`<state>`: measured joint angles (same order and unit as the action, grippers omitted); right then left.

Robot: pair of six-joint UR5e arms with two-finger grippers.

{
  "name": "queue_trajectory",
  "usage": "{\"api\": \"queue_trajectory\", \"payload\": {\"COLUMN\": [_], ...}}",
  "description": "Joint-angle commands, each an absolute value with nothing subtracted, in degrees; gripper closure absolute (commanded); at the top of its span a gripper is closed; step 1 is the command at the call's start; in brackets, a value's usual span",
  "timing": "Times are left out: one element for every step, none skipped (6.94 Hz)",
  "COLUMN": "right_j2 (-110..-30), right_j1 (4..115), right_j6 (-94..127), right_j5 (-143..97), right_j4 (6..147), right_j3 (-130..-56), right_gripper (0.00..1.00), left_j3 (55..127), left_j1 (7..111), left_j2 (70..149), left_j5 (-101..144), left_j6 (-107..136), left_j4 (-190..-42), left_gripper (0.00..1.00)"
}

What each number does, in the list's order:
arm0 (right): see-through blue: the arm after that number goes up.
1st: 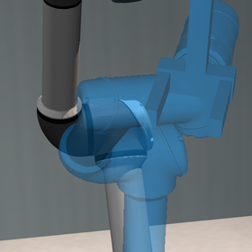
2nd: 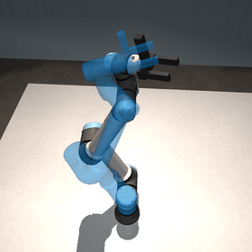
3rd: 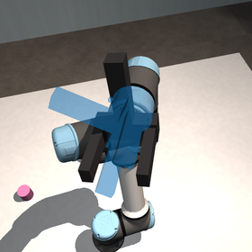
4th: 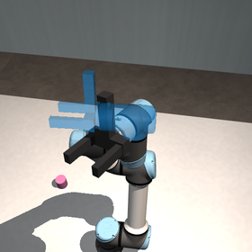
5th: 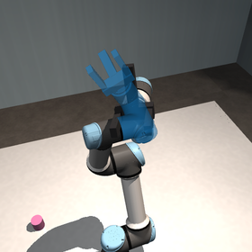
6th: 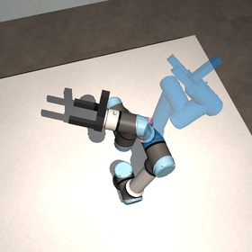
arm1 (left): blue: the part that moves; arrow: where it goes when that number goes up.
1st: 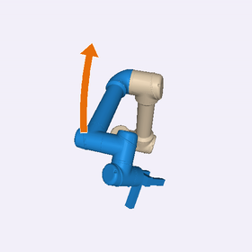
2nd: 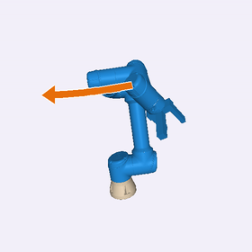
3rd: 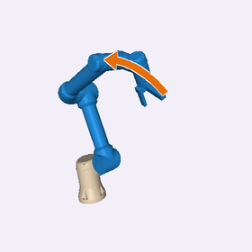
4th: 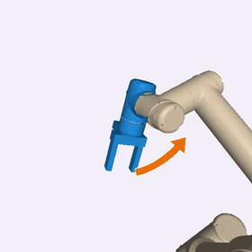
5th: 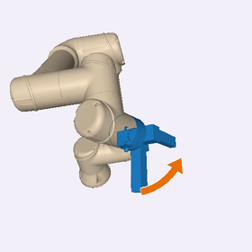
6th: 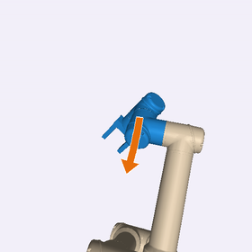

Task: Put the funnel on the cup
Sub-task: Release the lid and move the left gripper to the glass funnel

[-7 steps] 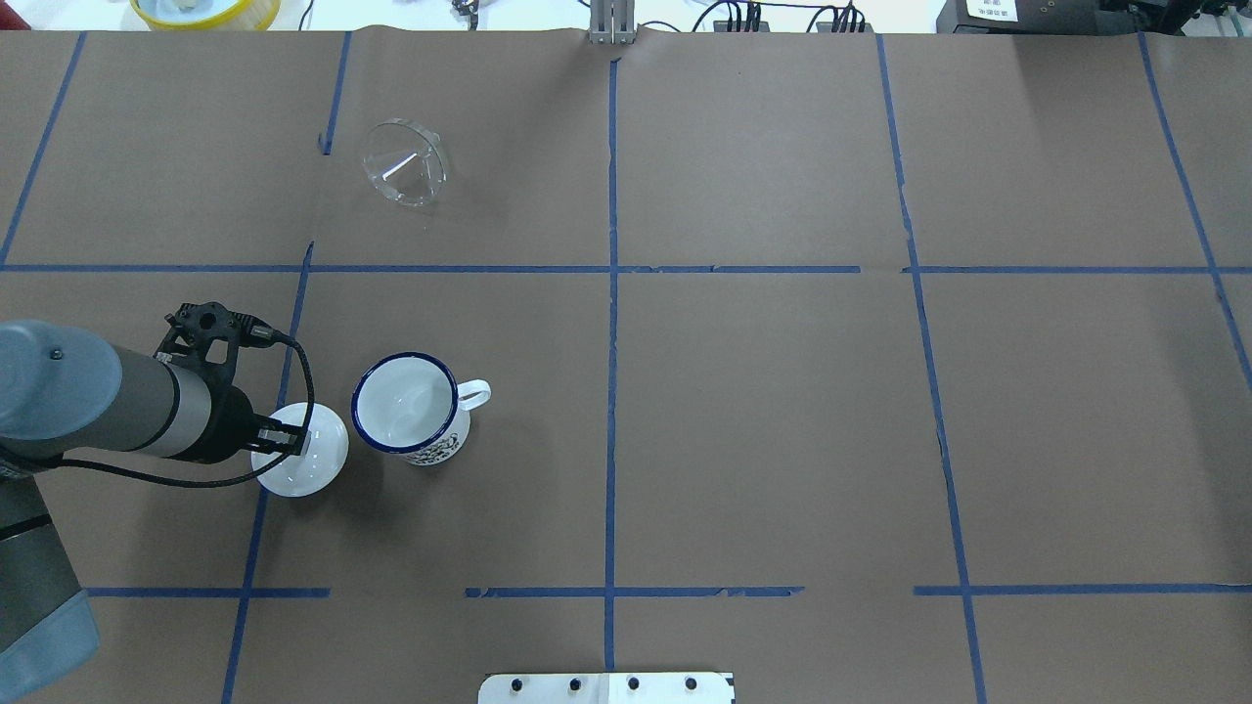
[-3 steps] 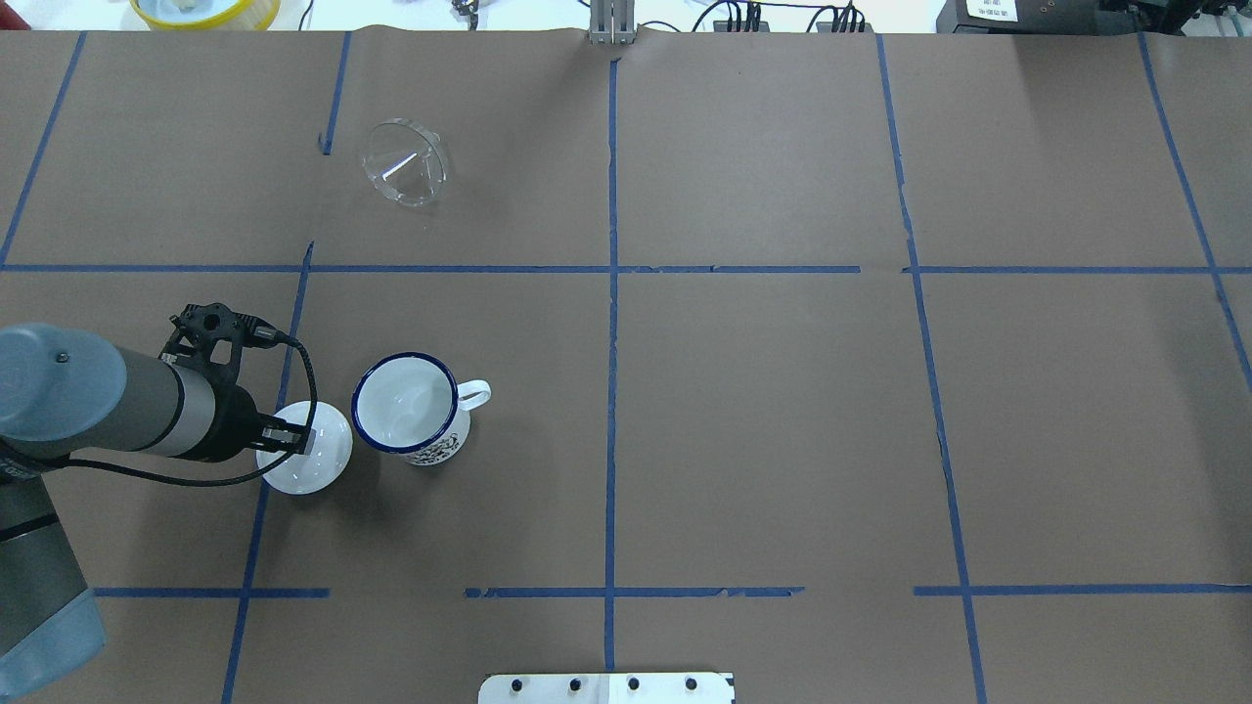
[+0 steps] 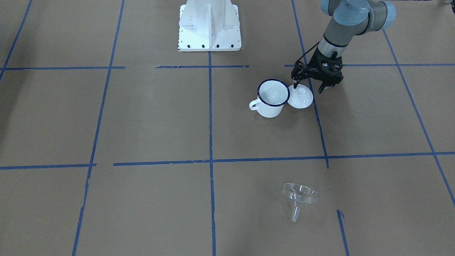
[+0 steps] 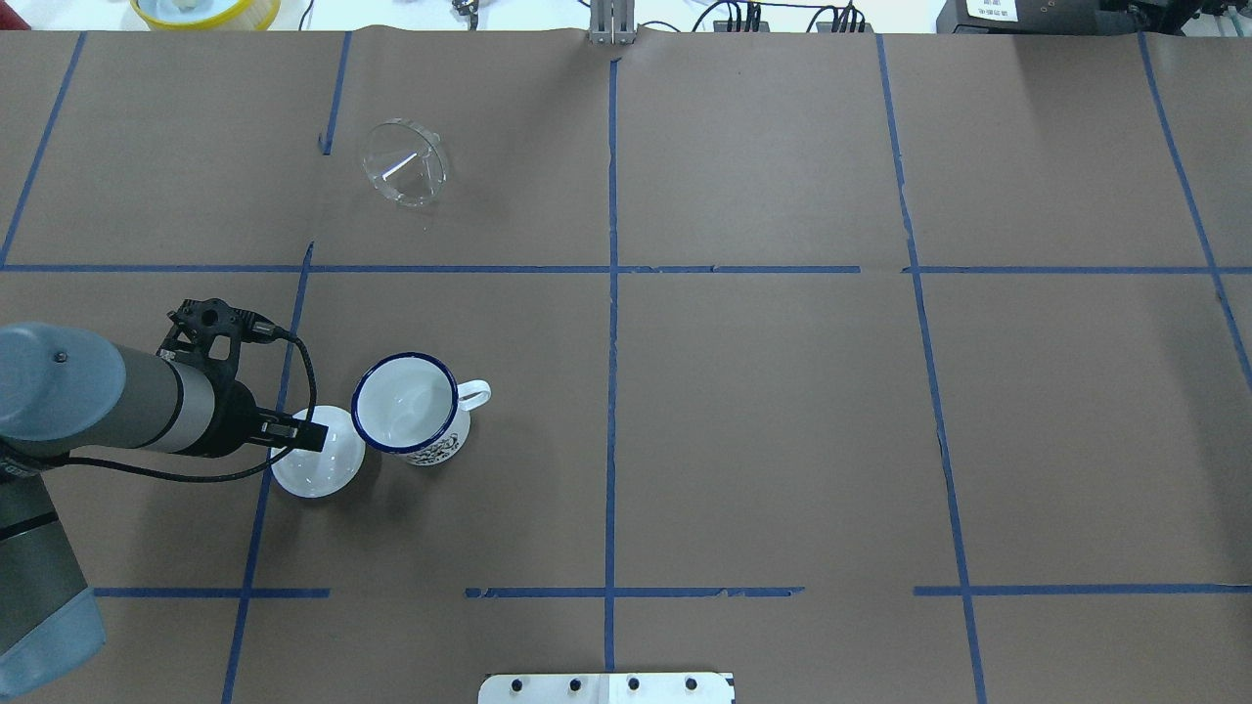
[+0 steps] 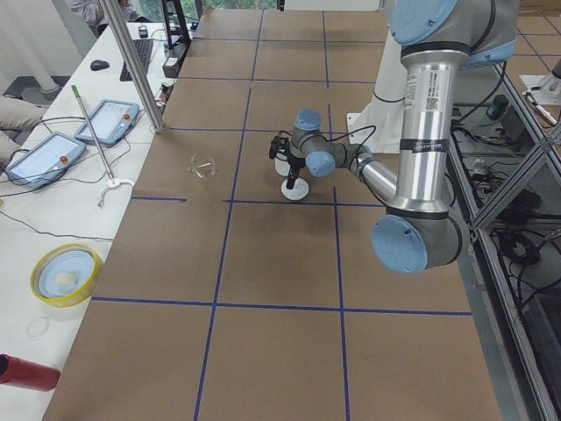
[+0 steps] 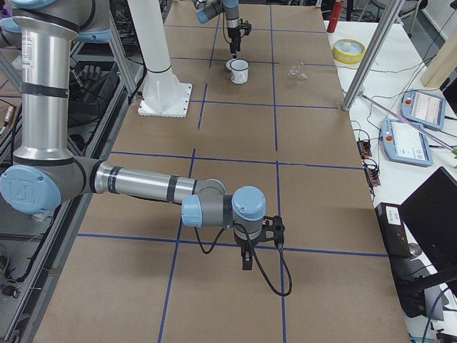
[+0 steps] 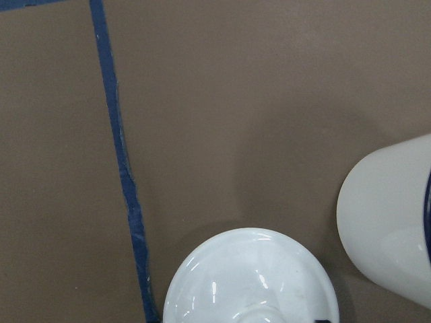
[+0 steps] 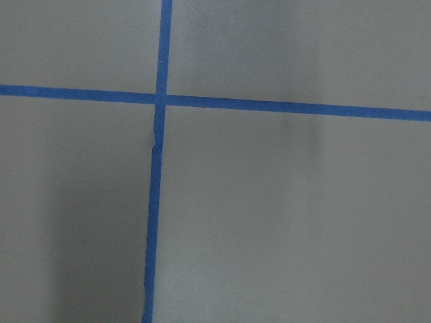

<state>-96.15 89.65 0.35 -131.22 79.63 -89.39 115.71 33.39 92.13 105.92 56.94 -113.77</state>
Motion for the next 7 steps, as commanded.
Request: {"api": "queue_trajectory", "payload": {"right_j2": [-96.2, -96.2, -96.2, -96.2, -96.2, -96.2, -96.2], "right_j1": [89.6, 89.6, 89.6, 89.6, 89.6, 89.6, 89.6], "right_j6": [0.4, 0.4, 0.4, 0.4, 0.4, 0.4, 0.4], "right_j5": [-131.2, -131.2, -131.2, -131.2, -131.2, -131.2, -131.2], "right_j4": [79.6, 79.6, 79.6, 79.6, 79.6, 79.6, 79.6], "right_j3": [-89.4, -89.4, -89.4, -89.4, -89.4, -89.4, -89.4], "right_gripper": [0.0, 0.0, 0.0, 0.0, 0.0, 0.0, 0.0], "left_j3": [118.5, 118.0, 116.6, 111.0, 102.1, 93.9, 86.1], "left_j1": [44.0, 46.1, 46.7, 46.5, 46.3, 45.9, 44.1], "left_j2": [94.9, 96.4, 97.4, 101.2, 107.9, 114.7, 119.7], "left_j5": [106.4, 106.2, 104.7, 98.7, 94.8, 92.0, 87.1], "left_j6": [58.6, 67.9, 81.3, 92.2, 102.7, 111.5, 115.5], "left_j4": [-114.2, -116.3, -122.5, -131.2, -135.4, -135.9, -136.2], "left_gripper": [0.0, 0.0, 0.0, 0.0, 0.0, 0.0, 0.0]}}
